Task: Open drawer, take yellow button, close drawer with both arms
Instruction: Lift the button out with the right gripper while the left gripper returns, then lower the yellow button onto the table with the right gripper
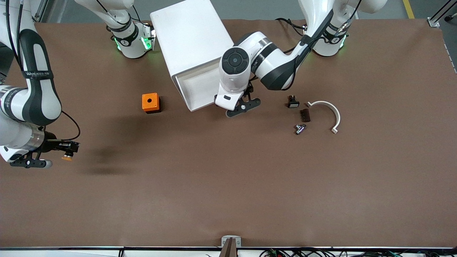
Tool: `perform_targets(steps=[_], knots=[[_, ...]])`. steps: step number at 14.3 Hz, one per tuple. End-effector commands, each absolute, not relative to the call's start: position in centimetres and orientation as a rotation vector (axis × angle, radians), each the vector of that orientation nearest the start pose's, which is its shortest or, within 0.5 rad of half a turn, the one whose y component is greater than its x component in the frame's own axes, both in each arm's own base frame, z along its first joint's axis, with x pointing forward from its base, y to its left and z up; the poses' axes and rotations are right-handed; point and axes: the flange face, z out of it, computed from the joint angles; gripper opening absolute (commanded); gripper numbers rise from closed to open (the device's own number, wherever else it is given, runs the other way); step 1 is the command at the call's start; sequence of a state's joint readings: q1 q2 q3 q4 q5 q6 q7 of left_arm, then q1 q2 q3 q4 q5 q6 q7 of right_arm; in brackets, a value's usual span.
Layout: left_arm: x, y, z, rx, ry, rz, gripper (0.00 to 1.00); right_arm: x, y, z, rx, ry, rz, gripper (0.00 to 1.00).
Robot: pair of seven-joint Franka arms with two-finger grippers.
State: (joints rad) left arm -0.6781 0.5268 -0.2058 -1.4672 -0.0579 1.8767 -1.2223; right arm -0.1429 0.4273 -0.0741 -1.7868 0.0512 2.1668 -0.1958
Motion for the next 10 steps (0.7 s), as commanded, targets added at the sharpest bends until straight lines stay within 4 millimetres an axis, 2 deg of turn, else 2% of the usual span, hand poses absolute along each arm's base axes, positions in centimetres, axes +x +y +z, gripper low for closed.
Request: perform_targets(steps=[1,5,7,10], knots=[[43.8,-53.4,37.1,-3.056,-0.573,0.258,1.00,61.9,-13.5,28.3,-3.119,-0.012,-0.012,0.00],[42.2,-54.8,37.4,-3.073,-0.577,0.279,1.00,60.7,-15.0,23.9,-3.128,-0.083,-0.040,0.00],[41.7,-55.5,37.3,-3.078,-0.611,0.286,1.00,60.7,-15.4,23.0,-3.127,-0.093,-0.040,0.00],[40.5,-56.3,37.1,-3.088,-0.620,0.341,1.00,60.6,-15.4,20.0,-3.114,-0.054,-0.055,0.00]])
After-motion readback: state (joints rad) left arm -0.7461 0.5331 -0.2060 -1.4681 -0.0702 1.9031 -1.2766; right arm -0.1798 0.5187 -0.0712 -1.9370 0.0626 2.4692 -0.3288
